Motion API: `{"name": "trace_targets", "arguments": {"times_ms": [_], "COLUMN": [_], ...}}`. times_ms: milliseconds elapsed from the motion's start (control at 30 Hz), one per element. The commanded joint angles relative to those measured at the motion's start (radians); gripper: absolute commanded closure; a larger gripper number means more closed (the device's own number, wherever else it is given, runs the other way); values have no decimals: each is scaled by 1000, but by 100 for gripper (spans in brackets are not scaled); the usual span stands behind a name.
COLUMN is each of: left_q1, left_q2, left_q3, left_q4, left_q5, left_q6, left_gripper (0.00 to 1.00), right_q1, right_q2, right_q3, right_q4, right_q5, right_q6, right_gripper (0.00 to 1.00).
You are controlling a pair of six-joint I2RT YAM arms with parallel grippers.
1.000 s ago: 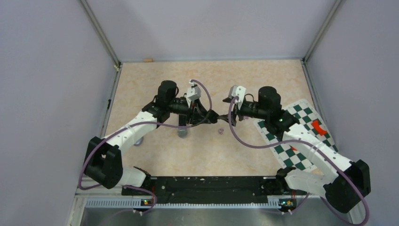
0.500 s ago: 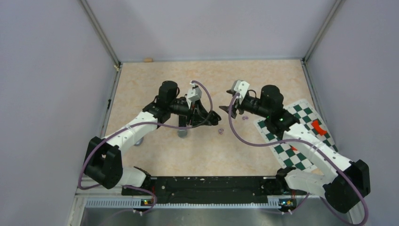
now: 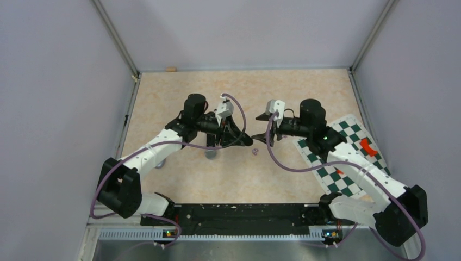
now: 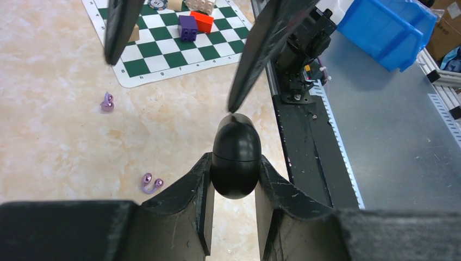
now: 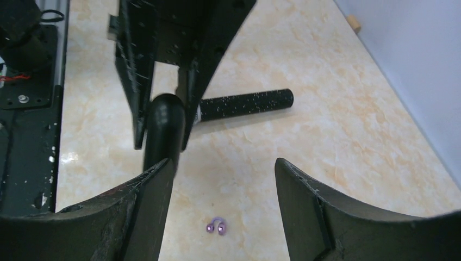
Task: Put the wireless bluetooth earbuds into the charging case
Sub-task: Close the charging case with the earbuds inside, then open the charging case with the earbuds to the charging case.
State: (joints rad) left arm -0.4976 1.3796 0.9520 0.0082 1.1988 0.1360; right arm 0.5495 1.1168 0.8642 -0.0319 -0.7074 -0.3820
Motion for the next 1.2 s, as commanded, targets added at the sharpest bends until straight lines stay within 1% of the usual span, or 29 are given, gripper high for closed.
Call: {"name": "trace_targets", "arguments": {"times_ms": [0, 100, 133, 167, 267, 333, 400, 467, 533, 633, 767, 900, 1033, 1167], "left_q1": [-1, -1, -1, -2, -2, -2, -2, -2, -2, -2, -2, -1, -2, -2], "left_q2": [-4, -3, -3, -2, 1, 0, -1, -2, -3, -3, -5, -4, -3, -4], "left_q3": [37, 39, 39, 39, 41, 41, 41, 40, 42, 42, 41, 41, 42, 41], "left_q4": [29, 29, 29, 29, 29, 28, 27, 28, 28, 28, 27, 27, 27, 27], "left_q5": [3, 1, -1, -3, -3, -5, -5, -5, 0, 2, 4, 7, 6, 7], "left_q6": [0, -1, -1, -4, -3, -3, -4, -4, -7, -6, -6, -7, -9, -8], "left_gripper": [98, 98, 98, 98, 98, 98, 98, 98, 98, 98, 98, 98, 98, 98], "right_q1": [3, -4, -5, -8, -7, -8, -8, -4, 3, 21, 24, 22, 12, 7], "right_q2": [-77, -82, -80, -77, -56, -39, -21, -5, 2, 7, -7, -47, -68, -80], "right_q3": [43, 43, 42, 40, 33, 33, 33, 34, 32, 24, 20, 16, 14, 14], "right_q4": [14, 23, 49, 52, 48, 34, 33, -5, -8, 18, 87, 121, 137, 132], "right_q5": [-68, 0, 17, 18, -50, -109, -147, -174, -174, -99, 97, 231, 281, 261], "right_q6": [12, 20, 25, 25, 31, 31, 29, 20, 8, -2, 1, -17, -27, -20], "right_gripper": [32, 31, 30, 30, 27, 20, 16, 15, 15, 15, 15, 15, 15, 15]}}
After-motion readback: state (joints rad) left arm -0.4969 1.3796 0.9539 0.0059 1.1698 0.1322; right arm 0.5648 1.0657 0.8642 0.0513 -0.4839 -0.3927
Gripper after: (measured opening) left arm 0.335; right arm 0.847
